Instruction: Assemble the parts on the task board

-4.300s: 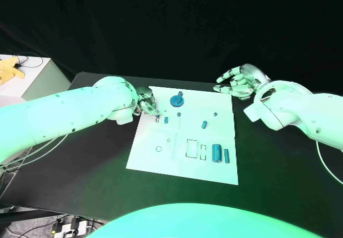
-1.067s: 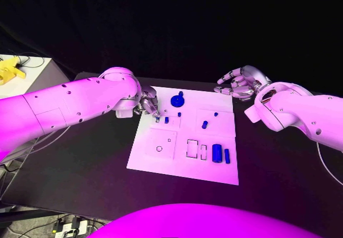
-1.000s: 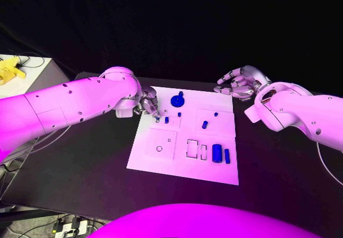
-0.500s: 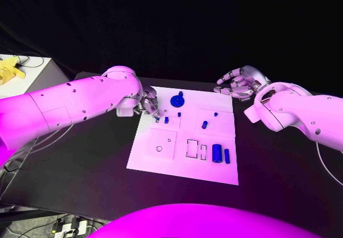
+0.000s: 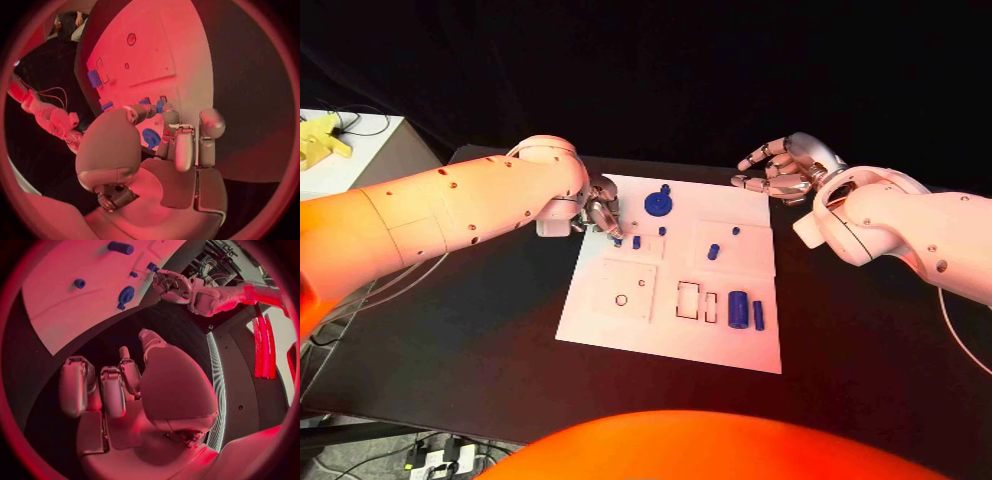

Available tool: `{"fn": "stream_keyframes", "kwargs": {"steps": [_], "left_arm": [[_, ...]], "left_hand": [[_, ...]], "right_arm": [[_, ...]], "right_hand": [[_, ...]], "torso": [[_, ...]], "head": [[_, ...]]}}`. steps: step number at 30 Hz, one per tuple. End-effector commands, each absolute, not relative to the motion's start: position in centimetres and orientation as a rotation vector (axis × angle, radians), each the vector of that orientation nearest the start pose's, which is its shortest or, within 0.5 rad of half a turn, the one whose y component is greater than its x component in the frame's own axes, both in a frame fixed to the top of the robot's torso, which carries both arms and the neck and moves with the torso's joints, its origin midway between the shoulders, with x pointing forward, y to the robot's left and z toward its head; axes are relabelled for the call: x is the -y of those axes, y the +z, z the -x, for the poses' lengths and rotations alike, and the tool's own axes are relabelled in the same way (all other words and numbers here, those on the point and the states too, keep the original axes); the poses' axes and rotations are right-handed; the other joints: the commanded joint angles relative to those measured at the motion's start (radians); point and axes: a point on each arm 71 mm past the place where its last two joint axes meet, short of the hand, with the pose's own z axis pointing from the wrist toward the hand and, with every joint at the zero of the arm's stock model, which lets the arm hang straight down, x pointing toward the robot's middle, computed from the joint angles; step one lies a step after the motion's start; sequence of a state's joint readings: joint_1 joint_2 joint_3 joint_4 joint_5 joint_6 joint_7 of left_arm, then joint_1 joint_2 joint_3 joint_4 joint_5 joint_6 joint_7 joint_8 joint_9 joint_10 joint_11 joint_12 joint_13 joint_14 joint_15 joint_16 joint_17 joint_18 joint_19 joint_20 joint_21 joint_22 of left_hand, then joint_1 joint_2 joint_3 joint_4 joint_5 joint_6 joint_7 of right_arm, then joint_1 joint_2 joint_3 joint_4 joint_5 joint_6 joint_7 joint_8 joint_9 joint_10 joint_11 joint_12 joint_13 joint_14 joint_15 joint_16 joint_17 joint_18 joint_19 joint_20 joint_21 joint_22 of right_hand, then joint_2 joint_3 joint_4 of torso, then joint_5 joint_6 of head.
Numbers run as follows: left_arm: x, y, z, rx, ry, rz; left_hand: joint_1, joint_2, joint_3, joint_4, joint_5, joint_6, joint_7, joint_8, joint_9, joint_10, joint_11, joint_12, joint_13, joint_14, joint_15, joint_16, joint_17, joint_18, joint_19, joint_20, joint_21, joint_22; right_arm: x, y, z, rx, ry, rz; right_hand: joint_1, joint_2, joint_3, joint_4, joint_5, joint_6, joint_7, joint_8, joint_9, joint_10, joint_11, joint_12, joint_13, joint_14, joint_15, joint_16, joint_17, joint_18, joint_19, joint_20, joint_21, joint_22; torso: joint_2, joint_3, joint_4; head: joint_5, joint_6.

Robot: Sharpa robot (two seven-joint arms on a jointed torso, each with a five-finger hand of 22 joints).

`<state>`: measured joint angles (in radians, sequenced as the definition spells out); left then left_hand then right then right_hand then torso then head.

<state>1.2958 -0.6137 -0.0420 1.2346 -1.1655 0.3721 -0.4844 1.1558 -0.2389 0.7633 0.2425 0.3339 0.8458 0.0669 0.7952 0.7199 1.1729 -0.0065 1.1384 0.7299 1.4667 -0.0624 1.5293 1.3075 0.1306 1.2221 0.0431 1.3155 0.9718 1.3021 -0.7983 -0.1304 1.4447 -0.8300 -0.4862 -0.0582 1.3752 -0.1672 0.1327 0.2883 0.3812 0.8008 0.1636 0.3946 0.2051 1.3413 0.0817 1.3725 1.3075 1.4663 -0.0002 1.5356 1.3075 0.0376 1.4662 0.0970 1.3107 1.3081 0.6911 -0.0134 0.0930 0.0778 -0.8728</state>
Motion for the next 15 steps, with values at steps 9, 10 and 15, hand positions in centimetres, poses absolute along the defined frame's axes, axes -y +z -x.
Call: {"fn": "stream_keyframes", "kwargs": {"steps": [9, 10, 15], "left_arm": [[-18.15, -20.3, -53.24, -2.41, -0.288, -0.067], [-18.16, -20.3, -53.24, -2.41, -0.288, -0.067], [-18.17, -20.31, -53.25, -2.41, -0.287, -0.067]], "left_hand": [[0.001, 0.006, 0.227, -0.221, 0.004, 0.007, -0.001, 0.005, 0.001, 0.003, -0.004, 0.0, 0.0, 0.075, -0.006, 0.003, 0.17, -0.008, 0.005, 0.001, 0.006, 0.001], [0.001, 0.006, 0.227, -0.221, 0.004, 0.007, -0.001, 0.005, 0.001, 0.003, -0.004, 0.0, 0.0, 0.075, -0.006, 0.003, 0.17, -0.008, 0.005, 0.001, 0.006, 0.001], [0.001, 0.006, 0.227, -0.221, 0.004, 0.007, -0.001, 0.005, 0.001, 0.003, -0.004, 0.0, 0.0, 0.075, -0.006, 0.003, 0.17, -0.008, 0.005, 0.001, 0.006, 0.001]], "right_arm": [[21.46, -17.16, -51.22, -1.645, 0.843, -0.444], [21.46, -17.16, -51.22, -1.645, 0.843, -0.444], [21.44, -17.19, -51.22, -1.646, 0.843, -0.444]], "right_hand": [[-0.006, -0.001, 0.006, 0.0, 0.002, -0.005, 0.002, -0.002, -0.001, -0.005, 0.0, -0.001, 0.026, 0.086, 0.003, -0.003, 0.195, 0.019, 0.02, 0.005, -0.005, 0.111], [-0.006, -0.001, 0.006, 0.0, 0.002, -0.005, 0.002, -0.002, -0.001, -0.005, 0.0, -0.001, 0.026, 0.086, 0.003, -0.003, 0.195, 0.019, 0.02, 0.005, -0.005, 0.111], [-0.006, -0.001, 0.006, 0.0, 0.002, -0.005, 0.002, -0.002, -0.001, -0.005, 0.0, -0.001, 0.026, 0.086, 0.003, -0.003, 0.195, 0.019, 0.02, 0.005, -0.005, 0.111]], "torso": [[0.001, 0.0008, -0.0005], [0.001, 0.0006, -0.0004], [0.001, 0.0008, -0.0008]], "head": [[0.002, 0.0], [0.002, 0.0], [0.002, 0.0]]}}
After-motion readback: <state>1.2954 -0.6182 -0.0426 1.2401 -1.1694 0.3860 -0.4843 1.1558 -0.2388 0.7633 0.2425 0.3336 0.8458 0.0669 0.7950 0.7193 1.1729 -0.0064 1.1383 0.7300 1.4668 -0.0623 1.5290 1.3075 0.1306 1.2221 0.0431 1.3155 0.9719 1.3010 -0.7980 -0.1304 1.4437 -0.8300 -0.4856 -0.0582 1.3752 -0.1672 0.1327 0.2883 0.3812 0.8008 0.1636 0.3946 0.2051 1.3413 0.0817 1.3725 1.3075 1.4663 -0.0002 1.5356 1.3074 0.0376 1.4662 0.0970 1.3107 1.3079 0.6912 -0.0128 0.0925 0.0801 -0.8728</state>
